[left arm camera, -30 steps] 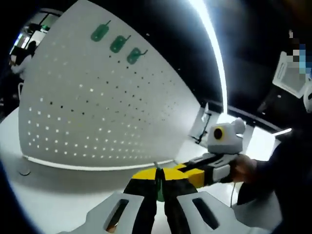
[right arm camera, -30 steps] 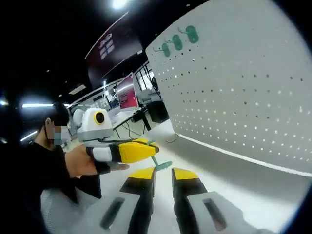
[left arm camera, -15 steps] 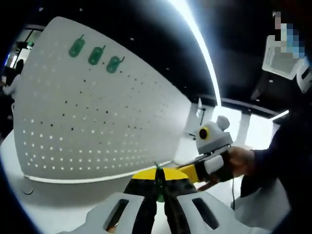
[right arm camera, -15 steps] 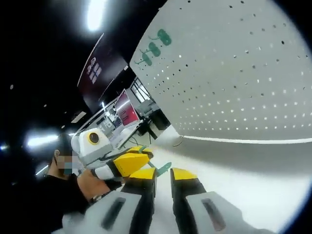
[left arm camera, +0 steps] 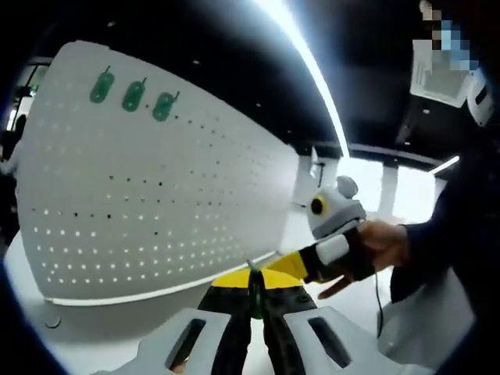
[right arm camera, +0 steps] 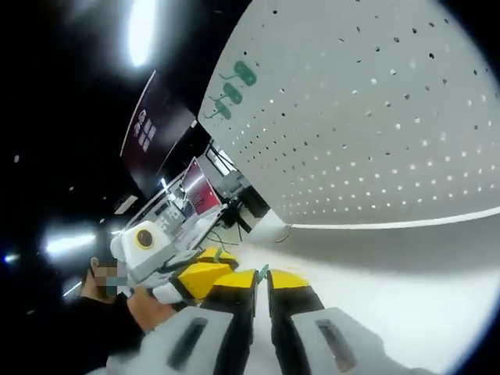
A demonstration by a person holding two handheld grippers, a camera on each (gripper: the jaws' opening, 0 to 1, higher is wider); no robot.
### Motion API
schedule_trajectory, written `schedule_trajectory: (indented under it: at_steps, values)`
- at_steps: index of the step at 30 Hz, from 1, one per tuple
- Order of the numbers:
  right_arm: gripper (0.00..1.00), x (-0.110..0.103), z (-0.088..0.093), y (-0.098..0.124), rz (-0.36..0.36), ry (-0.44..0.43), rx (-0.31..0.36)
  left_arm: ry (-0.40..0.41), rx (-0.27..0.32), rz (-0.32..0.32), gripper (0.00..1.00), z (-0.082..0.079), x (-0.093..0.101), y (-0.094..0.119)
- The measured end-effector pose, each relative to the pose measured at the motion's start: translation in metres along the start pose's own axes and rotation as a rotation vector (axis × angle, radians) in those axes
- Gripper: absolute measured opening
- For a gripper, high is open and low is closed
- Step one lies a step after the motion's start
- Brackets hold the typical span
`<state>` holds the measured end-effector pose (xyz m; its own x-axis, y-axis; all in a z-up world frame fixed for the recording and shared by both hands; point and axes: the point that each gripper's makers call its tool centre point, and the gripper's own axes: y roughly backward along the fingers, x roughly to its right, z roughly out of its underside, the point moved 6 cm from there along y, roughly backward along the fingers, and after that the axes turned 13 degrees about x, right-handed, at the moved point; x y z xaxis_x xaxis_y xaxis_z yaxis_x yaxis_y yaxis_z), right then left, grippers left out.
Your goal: Insert the hook assembly into the mounting plate slot until the hook locks in place.
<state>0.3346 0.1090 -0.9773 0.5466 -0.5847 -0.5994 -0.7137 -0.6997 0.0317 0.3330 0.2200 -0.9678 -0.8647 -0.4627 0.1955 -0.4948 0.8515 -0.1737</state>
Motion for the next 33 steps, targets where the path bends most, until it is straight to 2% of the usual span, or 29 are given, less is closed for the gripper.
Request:
schedule_trajectory:
  at_steps: [6,10,15,16,19,23,27,30,33]
  values:
    - [0.00,0.000,-0.008,0.001,0.008,0.039,0.047,-0.046,-0.038,-0.012,0.03,0.004,0.001,-0.002]
    - [0.00,0.000,-0.011,0.000,0.023,0.149,0.041,-0.062,-0.064,-0.025,0.03,0.009,0.001,-0.004]
    - [0.00,-0.007,-0.015,-0.002,0.008,0.230,0.059,-0.039,-0.077,-0.060,0.03,0.011,-0.004,-0.003]
    - [0.00,-0.009,-0.016,-0.003,0.003,0.270,0.063,-0.032,-0.081,-0.065,0.04,0.012,-0.004,-0.002]
    - [0.00,-0.013,-0.018,-0.004,0.007,0.353,0.062,-0.009,-0.060,-0.088,0.03,0.010,-0.006,-0.003]
    - [0.00,-0.014,-0.019,-0.005,0.003,0.354,0.071,0.001,-0.040,-0.109,0.03,0.009,-0.007,-0.002]
    - [0.00,-0.014,-0.020,-0.004,0.000,0.309,0.084,-0.042,-0.032,-0.111,0.03,0.008,-0.004,-0.004]
    - [0.00,-0.015,-0.019,-0.004,-0.006,0.260,0.092,-0.092,-0.030,-0.114,0.03,0.007,-0.004,-0.004]
    - [0.00,-0.018,-0.018,-0.005,-0.016,0.228,0.095,-0.170,-0.058,-0.114,0.03,0.008,-0.004,-0.003]
